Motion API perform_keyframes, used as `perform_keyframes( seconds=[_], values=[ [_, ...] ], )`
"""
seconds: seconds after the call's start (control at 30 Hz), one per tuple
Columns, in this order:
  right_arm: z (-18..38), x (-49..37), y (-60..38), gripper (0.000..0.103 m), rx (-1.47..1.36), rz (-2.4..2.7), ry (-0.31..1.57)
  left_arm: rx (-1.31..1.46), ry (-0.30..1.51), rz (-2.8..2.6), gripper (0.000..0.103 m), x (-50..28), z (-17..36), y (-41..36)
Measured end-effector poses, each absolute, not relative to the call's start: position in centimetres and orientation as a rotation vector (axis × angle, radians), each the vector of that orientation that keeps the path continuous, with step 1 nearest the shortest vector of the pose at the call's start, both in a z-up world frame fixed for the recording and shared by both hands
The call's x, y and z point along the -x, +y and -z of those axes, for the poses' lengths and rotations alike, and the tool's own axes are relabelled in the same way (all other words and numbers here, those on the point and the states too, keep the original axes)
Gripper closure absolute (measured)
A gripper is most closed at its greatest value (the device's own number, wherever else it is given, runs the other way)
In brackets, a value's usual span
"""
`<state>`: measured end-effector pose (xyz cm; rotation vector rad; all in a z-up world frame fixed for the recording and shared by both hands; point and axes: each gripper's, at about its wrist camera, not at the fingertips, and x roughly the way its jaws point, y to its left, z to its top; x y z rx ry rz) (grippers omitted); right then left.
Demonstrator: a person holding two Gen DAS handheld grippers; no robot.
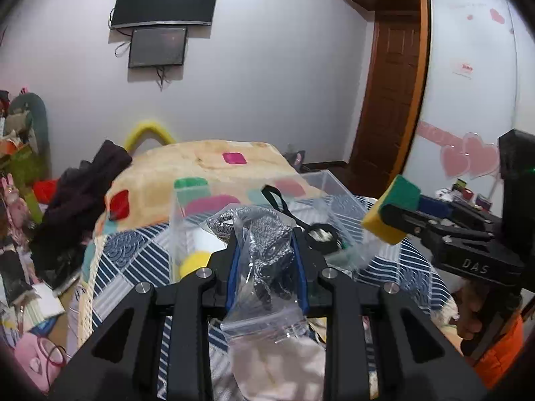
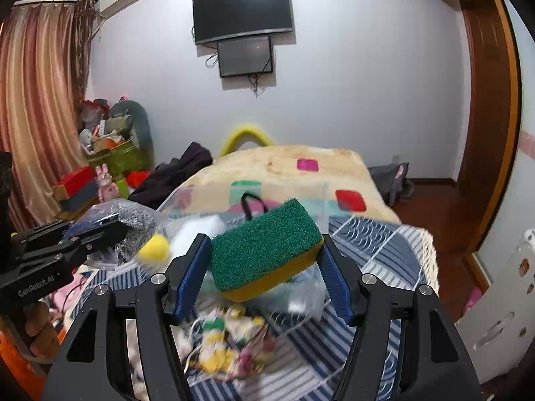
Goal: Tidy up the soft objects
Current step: 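Lower the sponge and plastic bag into the box and open both tools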
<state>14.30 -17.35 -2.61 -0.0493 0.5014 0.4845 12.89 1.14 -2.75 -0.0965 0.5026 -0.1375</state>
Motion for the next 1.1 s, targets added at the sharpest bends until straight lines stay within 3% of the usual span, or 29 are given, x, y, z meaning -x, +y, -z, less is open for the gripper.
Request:
perform_keyframes(
  seconds=[0.7,0.8,0.93,1.1],
  values=[
    [6.4,-19.1,-15.1,0.038,0.066,-0.500,0.640,0.115,0.678,0.117,0.075,-22.9,7.8,0.3],
    [6.5,-19.1,-15.3,0.035,0.082,-0.491,0.651,0.113,0.685,0.120,0.071,-22.7,8.2,0.2],
    [6.2,-18.9,-15.7,0.030,0.075,-0.490,0.650,0.136,0.685,0.154,0.054,-22.1,7.7,0.4],
    [5.0,-18.0,-16.1,0.023,0.075,-0.494,0.612,0.109,0.622,0.149,0.045,-20.3,5.8,0.1]
  ],
)
